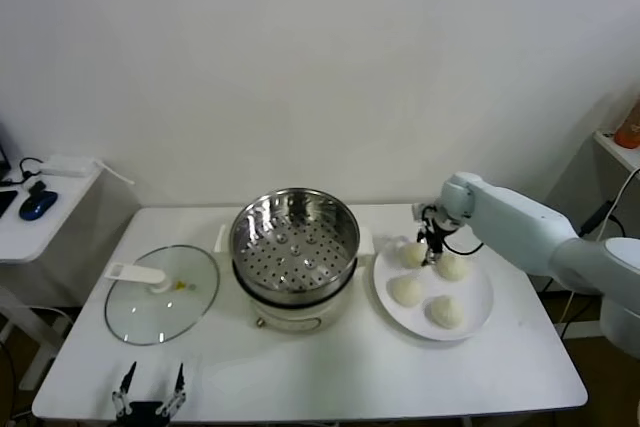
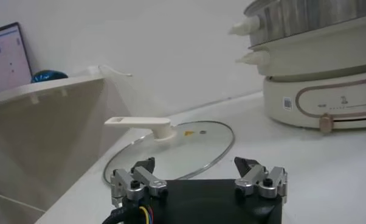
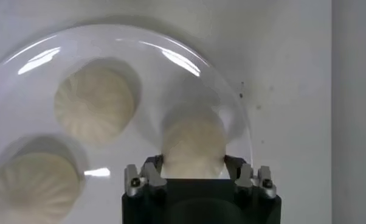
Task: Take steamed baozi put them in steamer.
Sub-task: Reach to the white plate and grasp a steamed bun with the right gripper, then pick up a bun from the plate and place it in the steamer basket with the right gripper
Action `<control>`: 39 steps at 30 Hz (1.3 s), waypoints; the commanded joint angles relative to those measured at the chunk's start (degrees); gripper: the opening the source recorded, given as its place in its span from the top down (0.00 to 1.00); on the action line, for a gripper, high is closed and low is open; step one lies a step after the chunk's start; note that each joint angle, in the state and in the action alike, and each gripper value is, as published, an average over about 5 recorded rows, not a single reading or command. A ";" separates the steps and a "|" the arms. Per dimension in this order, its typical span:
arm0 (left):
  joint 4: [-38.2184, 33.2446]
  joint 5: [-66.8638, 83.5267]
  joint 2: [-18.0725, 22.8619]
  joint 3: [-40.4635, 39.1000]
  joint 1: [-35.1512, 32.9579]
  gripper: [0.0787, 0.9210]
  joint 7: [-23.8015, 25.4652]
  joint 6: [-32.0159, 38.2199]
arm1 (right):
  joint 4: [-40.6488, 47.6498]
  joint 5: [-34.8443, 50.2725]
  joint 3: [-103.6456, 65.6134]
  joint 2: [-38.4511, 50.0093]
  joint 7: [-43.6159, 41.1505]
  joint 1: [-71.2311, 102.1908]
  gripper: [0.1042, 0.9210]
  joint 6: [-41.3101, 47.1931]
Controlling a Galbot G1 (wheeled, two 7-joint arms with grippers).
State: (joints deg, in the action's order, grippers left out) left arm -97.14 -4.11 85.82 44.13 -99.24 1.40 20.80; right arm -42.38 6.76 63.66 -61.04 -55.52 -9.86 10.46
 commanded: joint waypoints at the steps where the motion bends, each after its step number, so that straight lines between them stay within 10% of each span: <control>1: 0.14 -0.18 0.08 0.00 -0.08 0.12 -0.07 0.14 | 0.24 -0.09 -0.11 -0.25 -0.24 -0.22 0.38 -0.34; 18: 0.13 -1.44 -0.34 0.12 -0.91 0.12 -1.02 1.30 | -22.33 10.19 18.00 5.45 -5.12 -30.78 0.39 -19.00; 39: -0.54 -2.53 -0.46 -0.34 -0.23 0.12 -1.13 2.38 | -2.61 7.15 11.97 -23.82 -11.68 -27.70 0.37 -39.35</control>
State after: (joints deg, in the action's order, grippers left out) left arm -97.58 -6.54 85.37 43.81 -99.47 0.28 23.18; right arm -54.13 16.55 75.82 -72.99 -65.25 -38.99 -19.37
